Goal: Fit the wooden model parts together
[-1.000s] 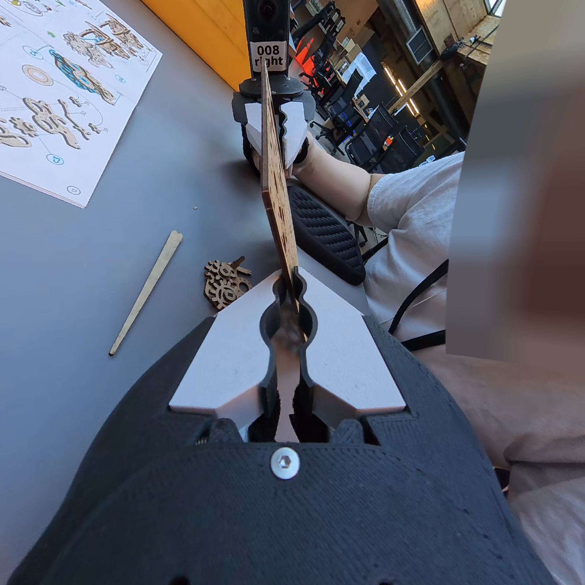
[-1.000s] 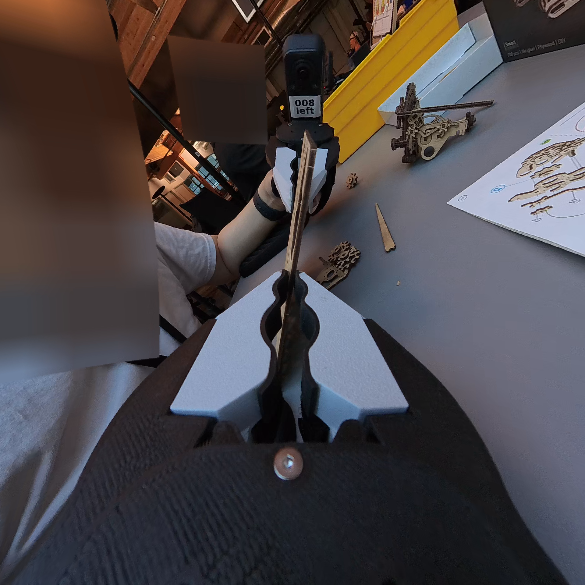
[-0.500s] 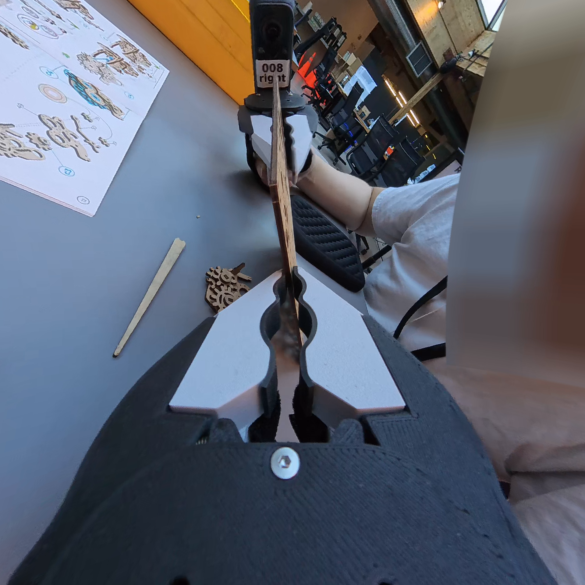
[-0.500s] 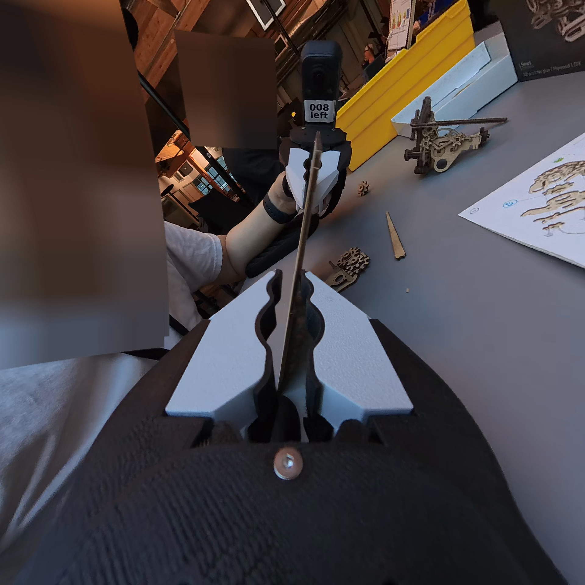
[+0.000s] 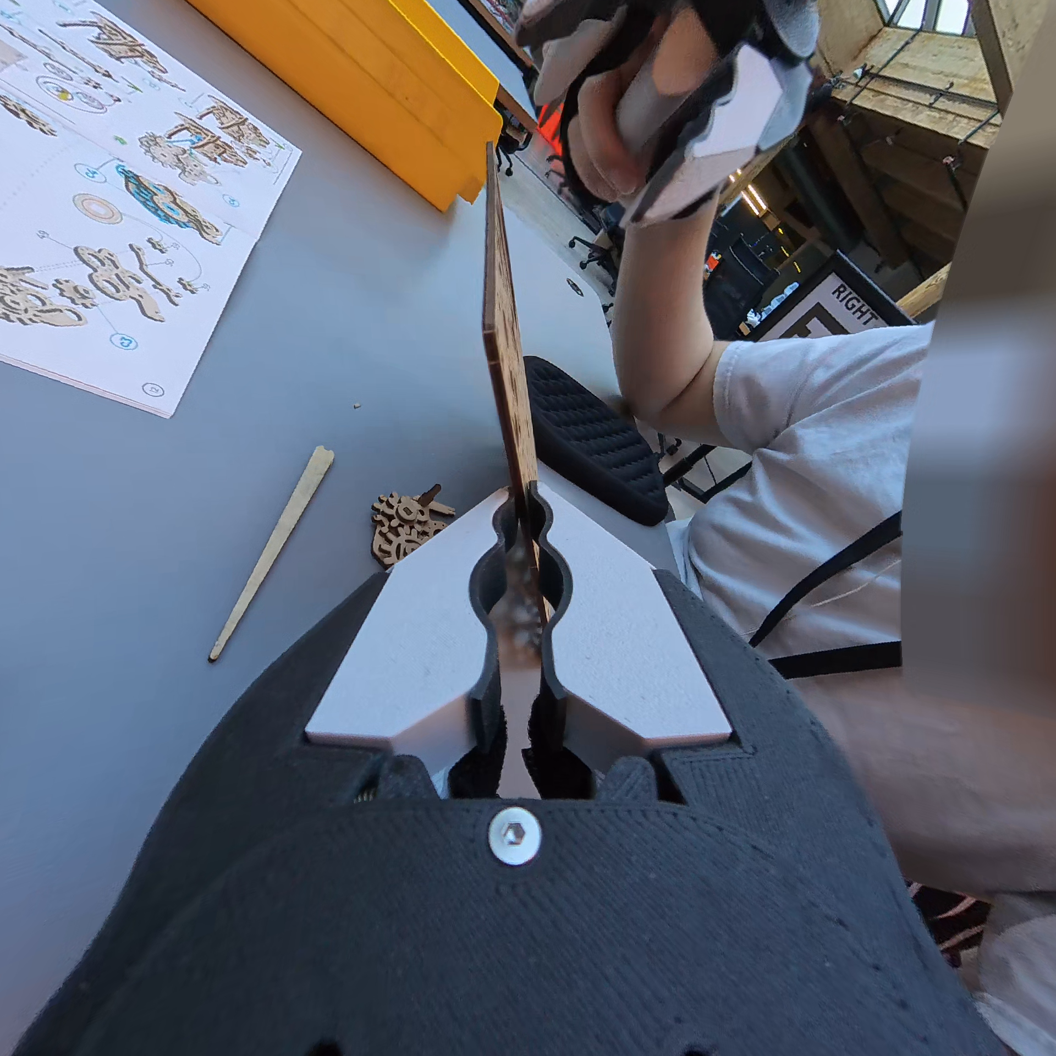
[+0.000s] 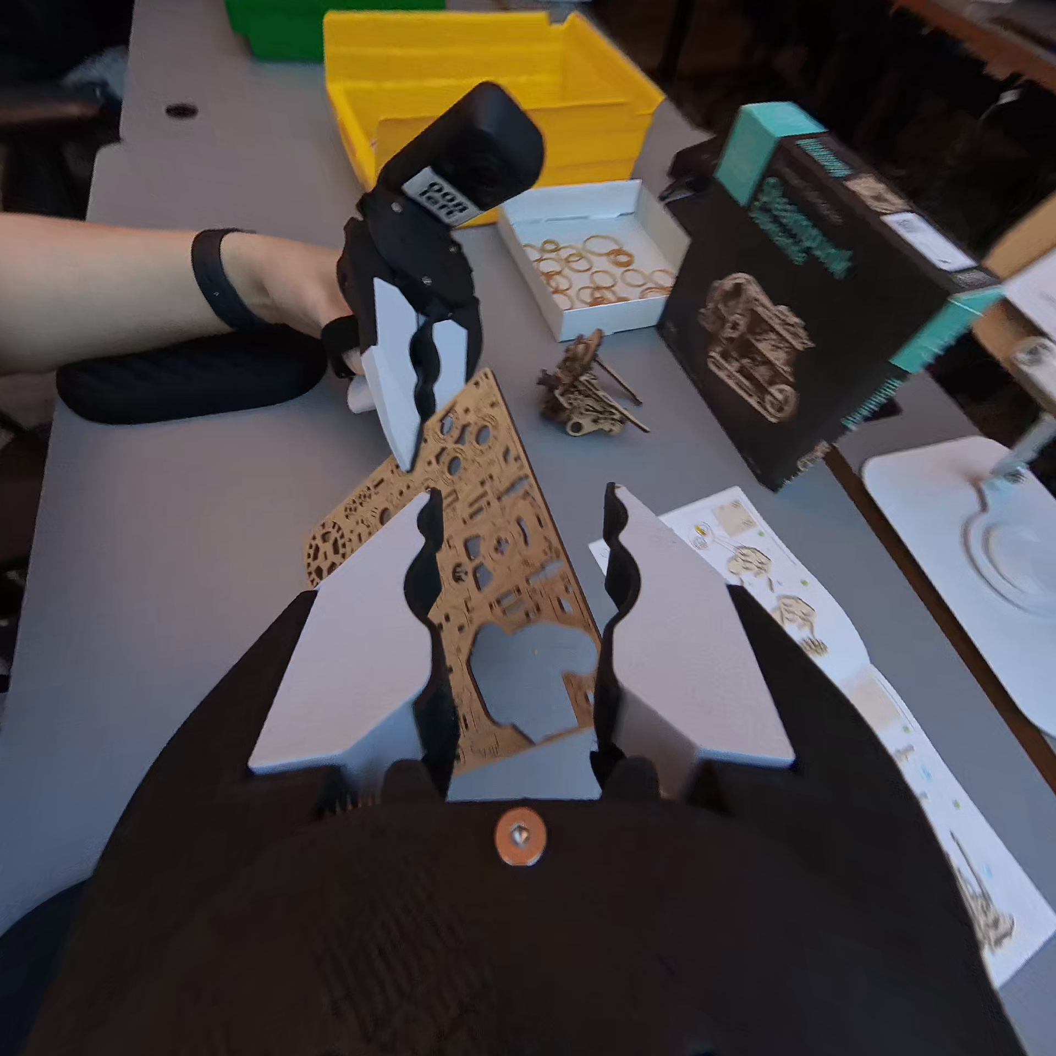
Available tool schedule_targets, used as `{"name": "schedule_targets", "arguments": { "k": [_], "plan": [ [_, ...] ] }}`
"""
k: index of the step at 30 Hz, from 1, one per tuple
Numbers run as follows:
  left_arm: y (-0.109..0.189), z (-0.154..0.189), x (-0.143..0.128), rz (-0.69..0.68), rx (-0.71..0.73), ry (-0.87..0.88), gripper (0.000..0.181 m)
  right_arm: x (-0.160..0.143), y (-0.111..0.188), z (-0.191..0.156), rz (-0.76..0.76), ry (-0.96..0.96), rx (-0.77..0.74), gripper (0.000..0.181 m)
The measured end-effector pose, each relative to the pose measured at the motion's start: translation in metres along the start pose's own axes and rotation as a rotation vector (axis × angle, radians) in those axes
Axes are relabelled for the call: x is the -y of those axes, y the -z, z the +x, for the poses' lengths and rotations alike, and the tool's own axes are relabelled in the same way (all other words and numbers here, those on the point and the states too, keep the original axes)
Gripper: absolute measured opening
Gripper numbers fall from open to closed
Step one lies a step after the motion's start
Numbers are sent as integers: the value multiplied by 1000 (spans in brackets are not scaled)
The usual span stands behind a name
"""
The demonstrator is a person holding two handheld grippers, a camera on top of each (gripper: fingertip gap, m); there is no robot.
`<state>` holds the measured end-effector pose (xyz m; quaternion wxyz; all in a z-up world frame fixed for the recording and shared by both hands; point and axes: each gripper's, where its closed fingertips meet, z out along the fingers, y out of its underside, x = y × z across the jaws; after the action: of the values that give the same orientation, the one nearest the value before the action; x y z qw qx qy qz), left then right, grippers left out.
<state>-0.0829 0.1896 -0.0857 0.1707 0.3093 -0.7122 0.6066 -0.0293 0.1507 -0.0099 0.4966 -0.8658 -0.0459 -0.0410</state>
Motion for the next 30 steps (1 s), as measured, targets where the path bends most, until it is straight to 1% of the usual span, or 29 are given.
{"name": "schedule_targets", "arguments": {
  "k": [2,5,6,7,8,9,11,15,16,18,19,22,25,30],
  "plan": [
    [0,2,1,0,0,-25,0,2,-23,-14,-122,18,79,63],
    [0,5,2,-1,4,-56,0,-2,-51,-26,-266,-6,192,58],
    [1,5,4,9,11,-63,0,-5,-57,-24,-308,-10,187,59],
    [3,5,5,10,23,-71,0,-6,-64,-20,-319,-6,171,52],
    [4,5,4,6,33,-81,0,-6,-68,-25,-308,-13,204,39],
    [4,7,4,1,27,-90,0,-8,-71,-31,-307,-33,246,36],
    [4,8,4,-3,38,-103,1,-14,-75,-27,-324,-21,238,38],
    [4,6,4,-4,44,-95,1,0,-77,-30,-238,-68,282,39],
    [4,6,4,-3,44,-95,1,5,-77,-28,-212,-88,277,37],
    [4,6,5,-2,46,-97,1,10,-77,-23,-178,-115,258,28],
    [3,7,5,1,45,-100,1,10,-78,-22,-179,-117,251,24],
    [3,8,5,-8,56,-115,2,9,-78,-23,-174,-114,260,24],
    [4,9,4,-10,55,-122,2,10,-77,-25,-171,-107,273,20],
    [4,8,5,-4,64,-142,2,10,-77,-25,-173,-96,253,19]
  ]
}}
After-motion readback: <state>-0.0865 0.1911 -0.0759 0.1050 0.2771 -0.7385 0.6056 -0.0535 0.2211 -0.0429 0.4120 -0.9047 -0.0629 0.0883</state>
